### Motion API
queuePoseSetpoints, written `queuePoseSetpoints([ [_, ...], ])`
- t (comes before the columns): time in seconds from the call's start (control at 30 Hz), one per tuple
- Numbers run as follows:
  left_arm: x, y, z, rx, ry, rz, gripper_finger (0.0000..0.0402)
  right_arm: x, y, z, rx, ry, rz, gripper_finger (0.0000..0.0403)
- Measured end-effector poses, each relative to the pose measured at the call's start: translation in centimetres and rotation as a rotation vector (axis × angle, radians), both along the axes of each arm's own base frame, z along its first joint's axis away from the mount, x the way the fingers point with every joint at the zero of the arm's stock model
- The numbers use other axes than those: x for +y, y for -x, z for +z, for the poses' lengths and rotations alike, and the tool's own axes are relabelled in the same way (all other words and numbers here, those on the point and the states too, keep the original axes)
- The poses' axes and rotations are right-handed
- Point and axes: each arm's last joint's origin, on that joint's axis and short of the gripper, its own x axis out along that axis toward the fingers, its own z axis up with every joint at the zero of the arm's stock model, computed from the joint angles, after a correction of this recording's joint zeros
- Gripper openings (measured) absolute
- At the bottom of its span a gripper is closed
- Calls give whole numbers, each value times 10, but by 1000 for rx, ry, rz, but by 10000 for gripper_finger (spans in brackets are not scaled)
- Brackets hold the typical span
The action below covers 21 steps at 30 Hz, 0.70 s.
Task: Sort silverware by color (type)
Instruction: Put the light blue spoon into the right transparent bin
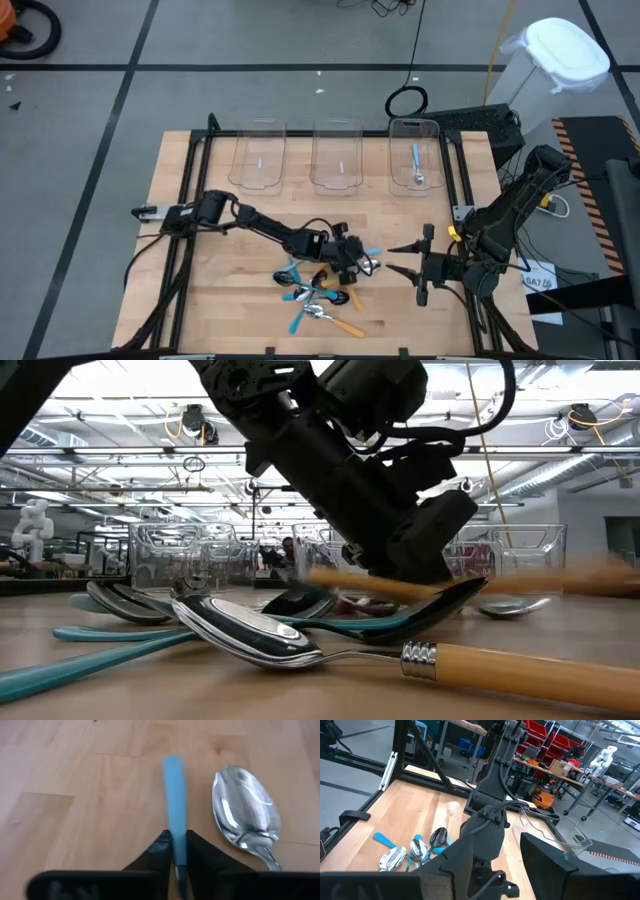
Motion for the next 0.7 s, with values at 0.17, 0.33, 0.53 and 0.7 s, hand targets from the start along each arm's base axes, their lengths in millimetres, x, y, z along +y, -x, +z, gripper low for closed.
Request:
queuePoseSetpoints([
  [0.17, 2, -6, 7, 19, -11, 14, 21, 0, 0, 0, 1, 1, 0, 157],
  [0.33, 1, -14, 30, 89, -31, 40, 21, 0, 0, 0, 4, 4, 0, 157],
  [0.53, -18, -19, 59, 100, -108, 26, 21, -1, 1, -3, 19, 4, -4, 157],
  [0.7, -37, -24, 80, 37, -161, -27, 21, -2, 2, -7, 47, 8, -12, 157],
])
